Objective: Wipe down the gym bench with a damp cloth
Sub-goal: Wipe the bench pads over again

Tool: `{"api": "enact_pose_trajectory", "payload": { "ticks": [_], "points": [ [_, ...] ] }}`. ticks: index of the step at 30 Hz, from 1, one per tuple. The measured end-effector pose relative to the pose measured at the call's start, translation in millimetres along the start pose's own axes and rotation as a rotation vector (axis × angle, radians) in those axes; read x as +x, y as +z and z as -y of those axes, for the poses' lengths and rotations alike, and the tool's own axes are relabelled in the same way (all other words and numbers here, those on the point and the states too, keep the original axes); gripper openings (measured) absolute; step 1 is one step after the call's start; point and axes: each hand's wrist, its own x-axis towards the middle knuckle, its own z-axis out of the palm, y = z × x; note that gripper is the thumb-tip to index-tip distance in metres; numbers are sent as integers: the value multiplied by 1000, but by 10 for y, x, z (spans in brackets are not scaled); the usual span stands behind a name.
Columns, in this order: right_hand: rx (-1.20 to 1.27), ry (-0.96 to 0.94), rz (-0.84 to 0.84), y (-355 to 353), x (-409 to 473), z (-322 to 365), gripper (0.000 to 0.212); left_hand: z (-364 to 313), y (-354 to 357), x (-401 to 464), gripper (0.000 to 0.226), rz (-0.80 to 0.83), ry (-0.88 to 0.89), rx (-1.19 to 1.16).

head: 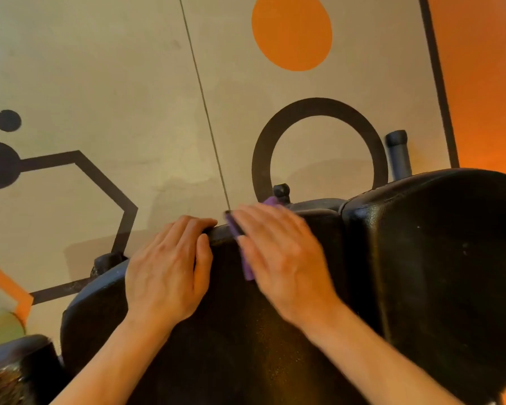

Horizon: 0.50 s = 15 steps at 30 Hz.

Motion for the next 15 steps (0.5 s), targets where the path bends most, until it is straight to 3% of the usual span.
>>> {"api": "enact_pose_trajectory", "payload": {
  "ticks": [3, 5, 8, 11, 12, 15],
  "points": [
    [24, 278, -93, -184, -39, -396, 39, 10, -2, 8, 45, -19, 0, -6],
    [-2, 397, -189, -105, -1, -315, 39, 19, 7, 12, 44, -1, 4, -27],
    [-75, 237, -185, 150, 150, 208, 33, 20, 12, 5, 41, 8, -10, -8],
    [-24, -1, -42, 66, 148, 146, 31, 18, 4, 4, 43, 7, -30, -7],
    [-19, 10, 2, -14, 127, 8, 33, 28, 4, -2, 44, 2, -36, -20],
    [-65, 272, 6, -205, 59, -328, 40, 13, -15, 4, 46, -14, -26, -66]
  ]
}}
